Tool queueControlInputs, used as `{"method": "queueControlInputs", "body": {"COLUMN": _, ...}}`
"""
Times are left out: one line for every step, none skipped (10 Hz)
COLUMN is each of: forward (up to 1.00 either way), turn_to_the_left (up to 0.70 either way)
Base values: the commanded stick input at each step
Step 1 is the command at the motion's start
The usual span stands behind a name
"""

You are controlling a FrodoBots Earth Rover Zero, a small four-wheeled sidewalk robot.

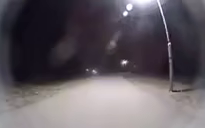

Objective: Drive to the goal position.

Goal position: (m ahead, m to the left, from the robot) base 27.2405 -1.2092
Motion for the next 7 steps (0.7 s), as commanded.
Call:
{"method": "queueControlInputs", "body": {"forward": 1.00, "turn_to_the_left": 0.00}}
{"method": "queueControlInputs", "body": {"forward": 1.00, "turn_to_the_left": 0.00}}
{"method": "queueControlInputs", "body": {"forward": 1.00, "turn_to_the_left": 0.00}}
{"method": "queueControlInputs", "body": {"forward": 1.00, "turn_to_the_left": 0.00}}
{"method": "queueControlInputs", "body": {"forward": 1.00, "turn_to_the_left": -0.09}}
{"method": "queueControlInputs", "body": {"forward": 1.00, "turn_to_the_left": -0.32}}
{"method": "queueControlInputs", "body": {"forward": 1.00, "turn_to_the_left": -0.25}}
